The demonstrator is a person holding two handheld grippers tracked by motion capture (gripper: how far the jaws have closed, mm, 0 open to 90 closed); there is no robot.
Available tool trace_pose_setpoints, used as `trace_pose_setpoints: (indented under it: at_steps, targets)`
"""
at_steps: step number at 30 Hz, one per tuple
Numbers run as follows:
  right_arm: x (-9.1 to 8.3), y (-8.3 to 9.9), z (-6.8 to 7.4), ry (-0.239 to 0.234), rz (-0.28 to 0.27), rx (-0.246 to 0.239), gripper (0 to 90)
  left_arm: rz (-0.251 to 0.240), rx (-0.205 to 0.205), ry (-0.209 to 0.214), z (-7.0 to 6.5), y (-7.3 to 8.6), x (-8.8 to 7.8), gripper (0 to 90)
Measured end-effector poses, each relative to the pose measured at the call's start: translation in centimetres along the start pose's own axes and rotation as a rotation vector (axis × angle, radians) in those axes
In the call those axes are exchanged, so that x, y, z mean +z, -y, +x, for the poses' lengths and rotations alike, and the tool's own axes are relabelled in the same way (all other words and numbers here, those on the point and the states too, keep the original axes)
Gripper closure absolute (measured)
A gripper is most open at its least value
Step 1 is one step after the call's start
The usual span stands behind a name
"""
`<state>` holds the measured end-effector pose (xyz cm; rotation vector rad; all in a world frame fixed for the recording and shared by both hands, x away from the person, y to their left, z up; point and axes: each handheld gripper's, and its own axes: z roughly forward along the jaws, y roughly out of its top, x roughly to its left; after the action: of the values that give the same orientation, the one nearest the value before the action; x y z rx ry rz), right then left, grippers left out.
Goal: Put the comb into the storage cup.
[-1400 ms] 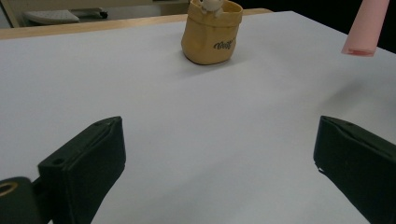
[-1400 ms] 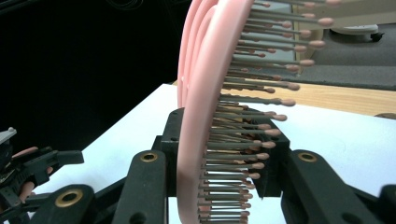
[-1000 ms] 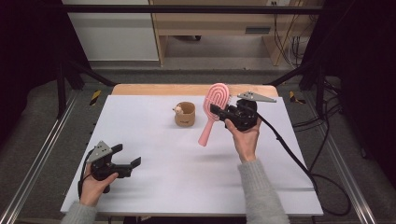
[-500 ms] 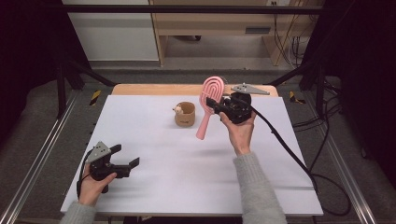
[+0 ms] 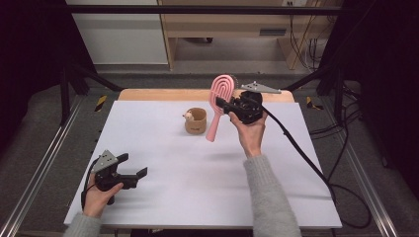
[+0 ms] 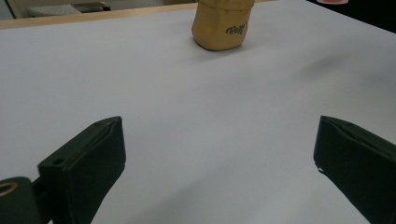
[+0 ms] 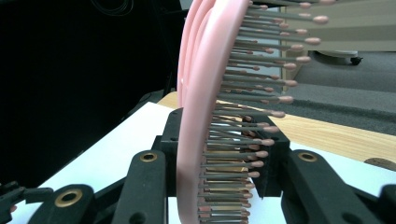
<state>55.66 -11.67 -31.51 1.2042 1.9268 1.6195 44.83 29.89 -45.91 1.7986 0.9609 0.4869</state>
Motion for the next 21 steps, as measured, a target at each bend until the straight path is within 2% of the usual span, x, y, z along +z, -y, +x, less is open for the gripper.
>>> trace_pose_setpoints:
  at_steps: [21]
  targets:
    - [2.3, -1.5, -0.3, 0.04, -0.026, -0.011, 63.1, 0.002, -0.004, 0.004, 0.4, 0.2, -0.1, 2.5]
